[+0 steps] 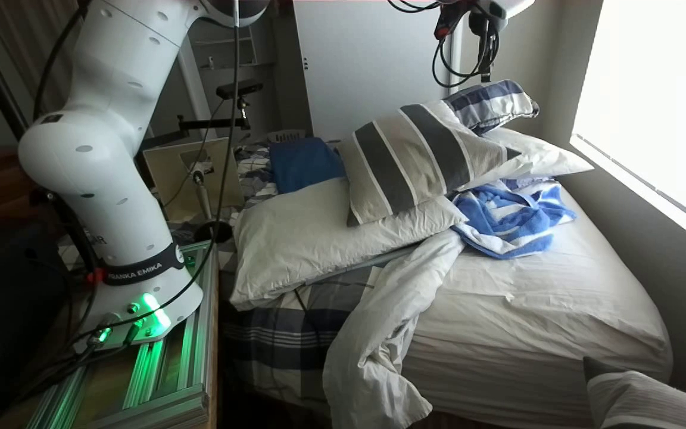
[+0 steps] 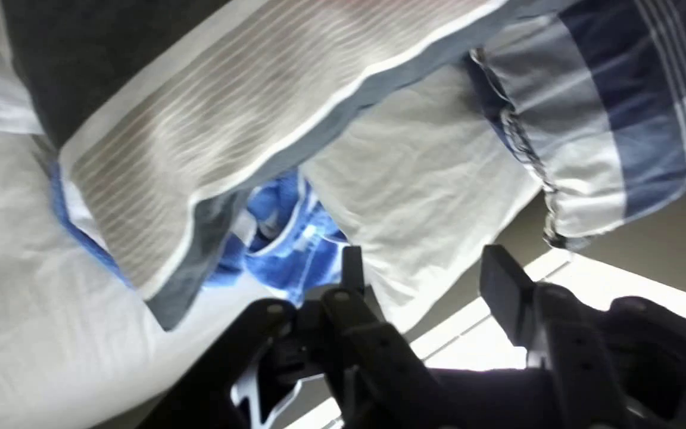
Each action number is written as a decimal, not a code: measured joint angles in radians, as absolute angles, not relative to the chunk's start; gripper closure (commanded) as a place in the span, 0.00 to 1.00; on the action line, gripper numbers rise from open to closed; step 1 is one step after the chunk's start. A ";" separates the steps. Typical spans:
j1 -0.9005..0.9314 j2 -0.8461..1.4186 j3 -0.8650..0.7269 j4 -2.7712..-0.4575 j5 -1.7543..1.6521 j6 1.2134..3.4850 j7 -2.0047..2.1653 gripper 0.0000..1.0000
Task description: Pick up the gray and beige striped pillow and put it on the white pillow
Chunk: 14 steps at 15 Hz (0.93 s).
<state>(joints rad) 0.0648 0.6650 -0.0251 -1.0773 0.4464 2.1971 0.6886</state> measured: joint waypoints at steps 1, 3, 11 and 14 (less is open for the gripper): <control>0.076 0.657 -0.027 -1.078 0.446 2.246 0.689 0.07; 0.101 0.630 -0.037 -1.093 0.432 2.284 0.689 0.00; 0.239 0.397 -0.160 -1.364 0.145 2.236 0.702 0.00; 0.222 0.284 -0.132 -1.501 0.077 2.203 0.632 0.00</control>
<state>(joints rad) 0.2217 0.2842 -0.1318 -1.5012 0.0767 2.2033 0.6324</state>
